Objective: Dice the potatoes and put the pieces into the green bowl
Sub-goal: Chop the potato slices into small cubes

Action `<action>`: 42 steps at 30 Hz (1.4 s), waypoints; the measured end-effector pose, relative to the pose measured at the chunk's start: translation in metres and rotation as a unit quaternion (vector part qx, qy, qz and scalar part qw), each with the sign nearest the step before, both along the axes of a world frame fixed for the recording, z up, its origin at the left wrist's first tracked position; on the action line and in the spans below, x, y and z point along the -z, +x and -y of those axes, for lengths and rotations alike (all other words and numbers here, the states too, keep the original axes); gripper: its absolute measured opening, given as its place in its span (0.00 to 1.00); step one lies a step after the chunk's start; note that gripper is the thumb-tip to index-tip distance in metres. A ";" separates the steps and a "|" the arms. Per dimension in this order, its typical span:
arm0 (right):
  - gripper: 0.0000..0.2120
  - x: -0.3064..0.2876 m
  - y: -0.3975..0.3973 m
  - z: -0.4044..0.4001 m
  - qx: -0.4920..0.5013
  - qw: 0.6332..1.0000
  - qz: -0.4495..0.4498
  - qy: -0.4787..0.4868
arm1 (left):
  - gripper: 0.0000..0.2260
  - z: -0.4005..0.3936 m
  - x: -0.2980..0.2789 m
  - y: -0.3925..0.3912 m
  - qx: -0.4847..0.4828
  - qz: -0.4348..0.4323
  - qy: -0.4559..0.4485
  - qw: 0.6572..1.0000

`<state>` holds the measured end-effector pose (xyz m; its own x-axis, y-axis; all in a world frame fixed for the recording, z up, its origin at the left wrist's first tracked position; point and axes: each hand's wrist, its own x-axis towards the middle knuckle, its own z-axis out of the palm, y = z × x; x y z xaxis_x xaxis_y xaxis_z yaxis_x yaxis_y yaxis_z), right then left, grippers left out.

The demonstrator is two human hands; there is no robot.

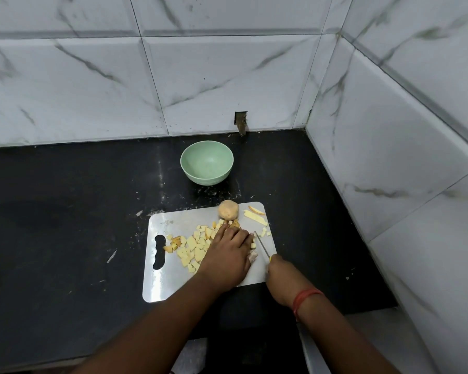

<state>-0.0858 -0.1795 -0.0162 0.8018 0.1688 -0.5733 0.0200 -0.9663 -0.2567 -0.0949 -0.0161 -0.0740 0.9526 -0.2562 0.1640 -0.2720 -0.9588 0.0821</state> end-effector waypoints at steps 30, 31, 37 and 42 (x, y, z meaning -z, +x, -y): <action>0.13 0.003 -0.002 0.006 -0.020 0.999 0.036 0.010 | 0.29 0.003 0.001 -0.001 -0.016 -0.029 0.008 0.999; 0.12 0.003 -0.001 0.005 -0.019 0.999 0.033 0.010 | 0.29 0.003 0.000 0.000 -0.016 -0.029 0.008 0.999; 0.12 0.003 0.010 -0.001 -0.018 1.000 0.002 -0.006 | 0.27 0.003 0.000 0.001 -0.022 -0.026 0.015 0.999; 0.09 0.004 0.001 0.008 -0.019 1.000 -0.015 0.010 | 0.29 0.005 -0.001 0.000 -0.033 -0.033 0.033 0.998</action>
<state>-0.0844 -0.1878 -0.0198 0.7767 0.2110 -0.5935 0.0483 -0.9594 -0.2778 -0.0945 -0.0211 -0.0727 0.9759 -0.2007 0.0850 -0.2042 -0.9783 0.0342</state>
